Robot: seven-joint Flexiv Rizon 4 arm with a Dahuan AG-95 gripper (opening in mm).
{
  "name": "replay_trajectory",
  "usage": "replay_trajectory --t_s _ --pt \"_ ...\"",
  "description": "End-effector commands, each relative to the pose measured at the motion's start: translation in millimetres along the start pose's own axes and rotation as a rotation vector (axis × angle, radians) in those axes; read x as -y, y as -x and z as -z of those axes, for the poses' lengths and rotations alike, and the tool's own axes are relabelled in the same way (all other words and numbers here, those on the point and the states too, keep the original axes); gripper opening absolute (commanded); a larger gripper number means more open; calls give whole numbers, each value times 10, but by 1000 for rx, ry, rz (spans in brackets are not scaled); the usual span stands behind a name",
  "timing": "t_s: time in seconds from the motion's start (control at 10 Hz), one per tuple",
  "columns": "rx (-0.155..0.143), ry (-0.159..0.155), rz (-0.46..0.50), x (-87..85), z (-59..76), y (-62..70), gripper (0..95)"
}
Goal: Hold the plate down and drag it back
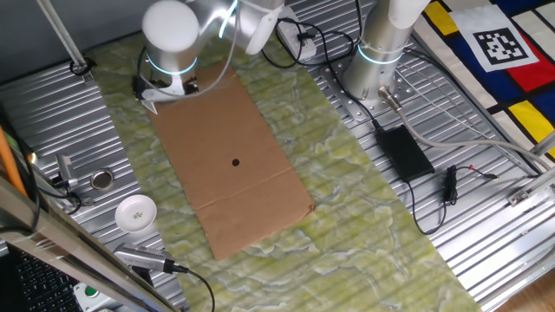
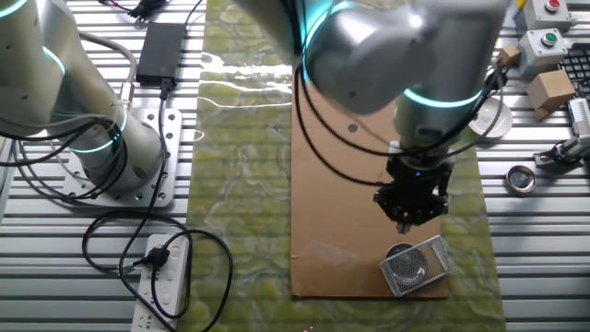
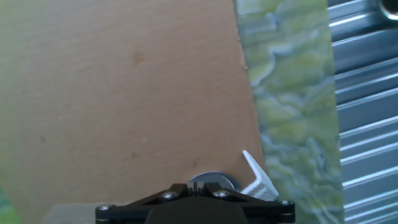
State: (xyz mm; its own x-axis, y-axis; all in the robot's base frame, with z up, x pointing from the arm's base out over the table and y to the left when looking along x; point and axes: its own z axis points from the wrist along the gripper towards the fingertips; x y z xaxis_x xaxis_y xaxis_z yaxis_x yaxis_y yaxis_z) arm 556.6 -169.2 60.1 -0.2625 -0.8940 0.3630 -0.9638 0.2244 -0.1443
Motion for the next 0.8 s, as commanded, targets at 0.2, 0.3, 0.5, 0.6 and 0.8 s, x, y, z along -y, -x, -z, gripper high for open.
replay_trajectory --t_s 0.2,0.3,0.5,0.6,0.8 --pt "-12 -13 18 3 -55 -5 0" --pt "-15 -19 25 3 -88 -12 0" --pt "-15 -28 30 1 -146 -33 0" --pt "-15 -32 33 2 -166 -45 0" --pt "-15 -42 40 -1 -201 -72 0"
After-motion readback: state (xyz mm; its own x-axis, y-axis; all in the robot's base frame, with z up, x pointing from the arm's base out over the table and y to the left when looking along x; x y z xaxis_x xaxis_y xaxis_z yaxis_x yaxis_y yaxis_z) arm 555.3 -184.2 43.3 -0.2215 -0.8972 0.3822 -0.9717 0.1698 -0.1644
